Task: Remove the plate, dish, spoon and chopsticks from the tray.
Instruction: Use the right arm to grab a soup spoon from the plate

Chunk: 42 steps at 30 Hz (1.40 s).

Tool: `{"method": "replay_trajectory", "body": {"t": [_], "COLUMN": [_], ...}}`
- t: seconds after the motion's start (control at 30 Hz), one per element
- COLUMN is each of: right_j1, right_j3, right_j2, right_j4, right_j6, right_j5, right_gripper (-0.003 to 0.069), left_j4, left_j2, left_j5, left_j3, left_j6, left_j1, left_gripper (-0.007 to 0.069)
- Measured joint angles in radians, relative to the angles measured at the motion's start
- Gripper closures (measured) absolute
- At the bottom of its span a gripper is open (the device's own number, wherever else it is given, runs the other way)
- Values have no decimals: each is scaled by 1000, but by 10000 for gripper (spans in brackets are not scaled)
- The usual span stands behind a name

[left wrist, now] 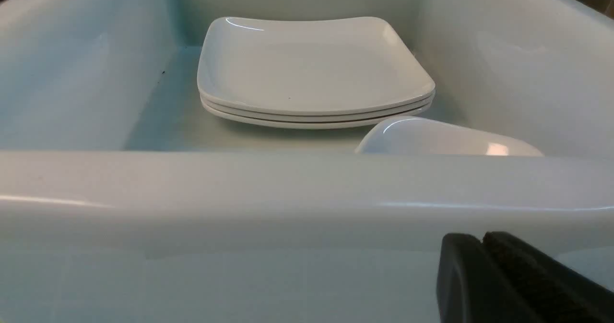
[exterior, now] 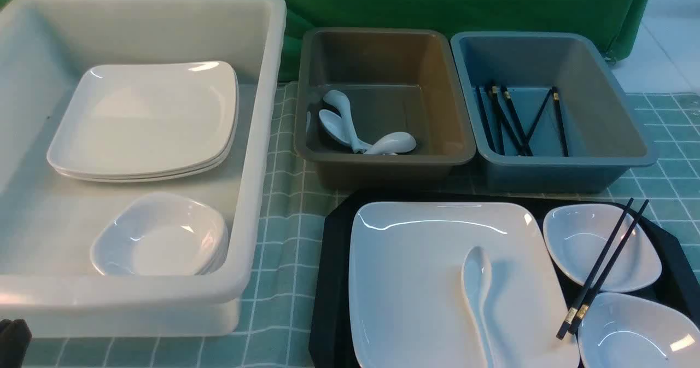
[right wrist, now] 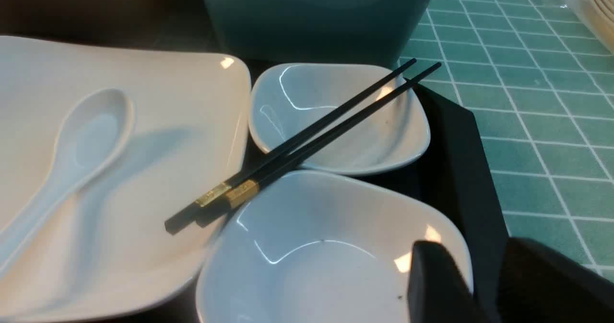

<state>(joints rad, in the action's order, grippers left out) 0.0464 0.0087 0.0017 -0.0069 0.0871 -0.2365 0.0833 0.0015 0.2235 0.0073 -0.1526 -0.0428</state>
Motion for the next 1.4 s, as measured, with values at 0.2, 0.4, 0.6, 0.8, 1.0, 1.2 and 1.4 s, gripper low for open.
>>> {"method": "replay_trajectory", "body": {"t": [0.2, 0.4, 0.6, 0.8, 1.0, 1.2, 1.4], "right_j1": [0, 0, 0, 0, 1, 1, 1], "right_j3": [0, 0, 0, 0, 0, 0, 0], "right_j2": [0, 0, 0, 0, 0, 0, 0], "right_j4": [0, 0, 0, 0, 54, 270, 301], "right_j6": [0, 0, 0, 0, -53, -443, -508], "right_j5": [0, 1, 1, 1, 56, 349, 541], "right_gripper": [417, 417, 417, 417, 417, 417, 417], "left_j4": [0, -10, 253, 352, 352, 346, 234], "left_j2": [0, 0, 0, 0, 0, -1, 64], "left_j5": [0, -43, -326, -578, -885, -909, -672], "left_j3": [0, 0, 0, 0, 0, -85, -274], "left_j6": [0, 0, 139, 290, 365, 215, 78], "left_j1": [0, 0, 0, 0, 0, 0, 0], "left_gripper": [608, 608, 608, 608, 608, 608, 608]}}
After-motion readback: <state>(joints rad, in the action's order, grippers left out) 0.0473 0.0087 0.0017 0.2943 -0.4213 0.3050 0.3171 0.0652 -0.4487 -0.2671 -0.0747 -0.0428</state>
